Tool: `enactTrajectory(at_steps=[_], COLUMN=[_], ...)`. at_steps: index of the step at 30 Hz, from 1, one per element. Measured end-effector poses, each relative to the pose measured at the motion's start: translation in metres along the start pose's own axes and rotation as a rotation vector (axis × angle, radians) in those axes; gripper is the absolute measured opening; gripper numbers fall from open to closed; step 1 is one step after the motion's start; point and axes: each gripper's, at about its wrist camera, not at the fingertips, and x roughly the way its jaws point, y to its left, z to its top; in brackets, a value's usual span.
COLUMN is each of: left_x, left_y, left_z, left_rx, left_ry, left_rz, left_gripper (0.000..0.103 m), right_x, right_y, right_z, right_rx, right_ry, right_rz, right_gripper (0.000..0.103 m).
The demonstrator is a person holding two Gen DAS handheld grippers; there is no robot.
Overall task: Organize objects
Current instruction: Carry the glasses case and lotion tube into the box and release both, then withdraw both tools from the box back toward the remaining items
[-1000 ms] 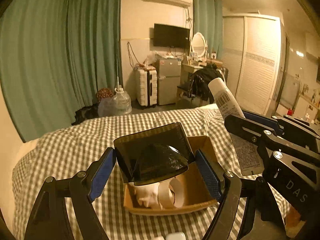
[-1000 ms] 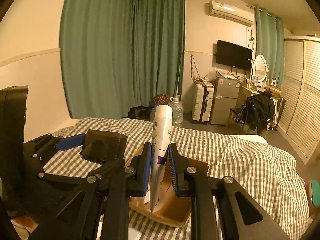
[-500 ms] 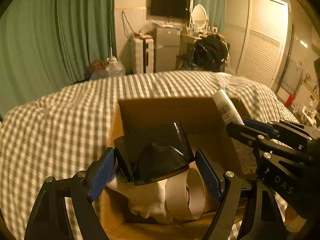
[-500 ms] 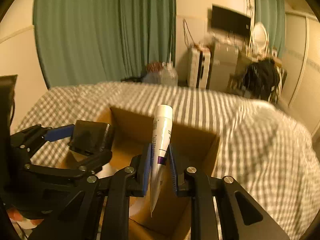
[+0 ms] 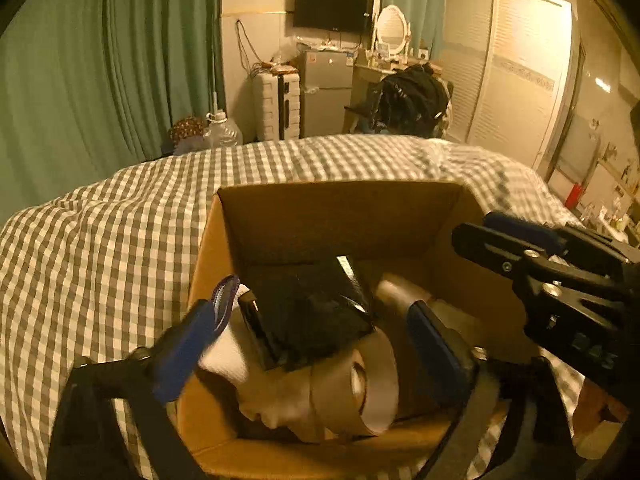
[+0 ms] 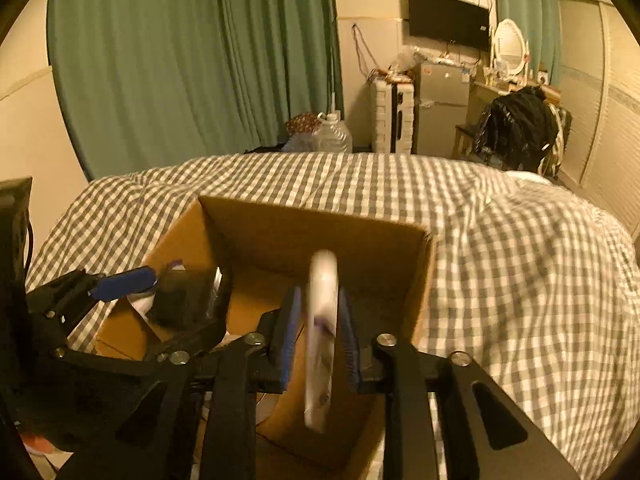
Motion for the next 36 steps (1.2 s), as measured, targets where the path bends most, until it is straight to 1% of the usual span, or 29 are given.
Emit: enactTrajectory(at_steps=[1,2,4,6,9,13,14,18,20,23,27,29,33,36], left_x=[-0.005,-0.008,-0.019,-0.030,-0.050,-0.082,-0.091,-0.142,-0.162,-0.193,-0.227,-0.241,-0.256,-0.254], left_y=[0.001,0.001,0.003,0.006,0.008,0.007,0.005,0.001,-0.001,-0.003,-0.007,-0.010,-0.015,-0.013], left_z=[0.001,0.003,0.004,0.005,0.004,0.005,0.006,0.008,0.009,0.007,0.000,-0.006,-0.023,-0.038], left_rx=[-0.006,-0.011,-0.023,-0.030,-0.041,-0.059,-0.060,-0.053,-0.059,-0.067,-0.047,-0.032,-0.012,-0.027], left_ry=[-0.005,-0.010,-0.021,-0.031,-0.046,-0.064,-0.071,-0.134,-0.161,-0.193,-0.227,-0.242,-0.269,-0.294], left_rz=[-0.020,-0.030,-0.031,-0.007,0.039,0.055,0.060,0.097,0.115,0.132,0.137,0.151,0.185,0.169], left_gripper=[0.100,0.100,0.101,0.101,0.101,0.101,0.101,0.101,0.101,0.101,0.101,0.102,0.102,0.102], right_x=[-0.008,-0.017,-0.031,-0.045,-0.068,-0.098,-0.106,-0.143,-0.164,-0.196,-0.235,-0.248,-0.262,-0.257], right_y=[0.003,0.003,0.005,0.003,0.000,0.003,0.004,0.015,0.024,0.036,0.057,0.065,0.080,0.087], right_z=[0.002,0.004,0.008,0.012,0.015,0.015,0.016,0.022,0.024,0.027,0.021,0.016,0.004,-0.006], right_rx=[-0.003,-0.004,-0.004,0.001,0.018,0.030,0.029,0.006,-0.012,-0.040,-0.083,-0.100,-0.123,-0.125], right_ry=[-0.019,-0.048,-0.082,-0.106,-0.138,-0.161,-0.164,-0.193,-0.214,-0.242,-0.279,-0.289,-0.291,-0.274], right_rz=[0.000,-0.003,-0.008,-0.010,-0.005,0.001,0.004,-0.006,-0.010,-0.018,-0.015,-0.016,-0.011,0.010], right_gripper=[0.047,0.050,0.050,0.051,0.055,0.058,0.060,0.066,0.073,0.076,0.078,0.081,0.082,0.082])
